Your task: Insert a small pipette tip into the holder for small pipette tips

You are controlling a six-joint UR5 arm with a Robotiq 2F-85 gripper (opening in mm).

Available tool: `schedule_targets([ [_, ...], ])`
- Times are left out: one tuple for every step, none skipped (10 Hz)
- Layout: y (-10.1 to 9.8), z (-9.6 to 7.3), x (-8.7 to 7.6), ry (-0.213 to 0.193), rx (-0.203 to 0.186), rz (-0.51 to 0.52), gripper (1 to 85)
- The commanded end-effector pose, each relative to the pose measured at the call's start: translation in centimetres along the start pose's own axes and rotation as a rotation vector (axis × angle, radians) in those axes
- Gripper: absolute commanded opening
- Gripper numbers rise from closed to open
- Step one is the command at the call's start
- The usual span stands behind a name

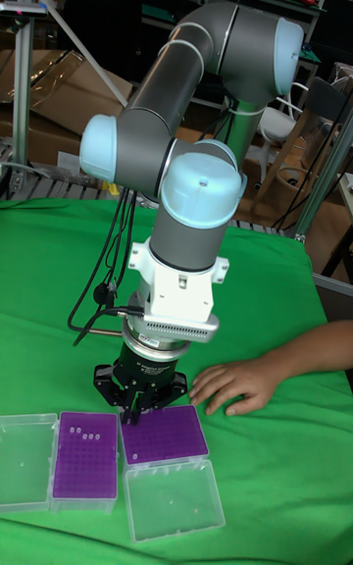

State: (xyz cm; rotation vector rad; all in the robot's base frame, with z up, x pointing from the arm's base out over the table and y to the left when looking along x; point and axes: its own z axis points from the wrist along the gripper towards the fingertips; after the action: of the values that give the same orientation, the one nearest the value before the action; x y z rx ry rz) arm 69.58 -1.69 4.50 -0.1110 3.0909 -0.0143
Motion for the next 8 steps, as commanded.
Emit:
schedule_targets([
  [0.17, 0.05, -0.24, -0.008, -0.013, 0.005, 18.3],
  [0.16, 0.1, -0.3, -0.009, -0.012, 0.005, 18.3],
  [0.19, 0.15, -0.36, -0.011, -0.014, 0.007, 18.0],
  [0.21, 0.18, -0.39, -0.013, -0.015, 0.008, 17.3],
  [0.23, 0.19, -0.41, -0.014, -0.017, 0.011, 15.7],
  [0.22, 0.18, -0.41, -0.014, -0.017, 0.016, 13.3],
  [0.22, 0.15, -0.4, -0.014, -0.017, 0.022, 10.0],
  [0.19, 0.04, -0.33, -0.013, -0.017, 0.024, 8.0],
])
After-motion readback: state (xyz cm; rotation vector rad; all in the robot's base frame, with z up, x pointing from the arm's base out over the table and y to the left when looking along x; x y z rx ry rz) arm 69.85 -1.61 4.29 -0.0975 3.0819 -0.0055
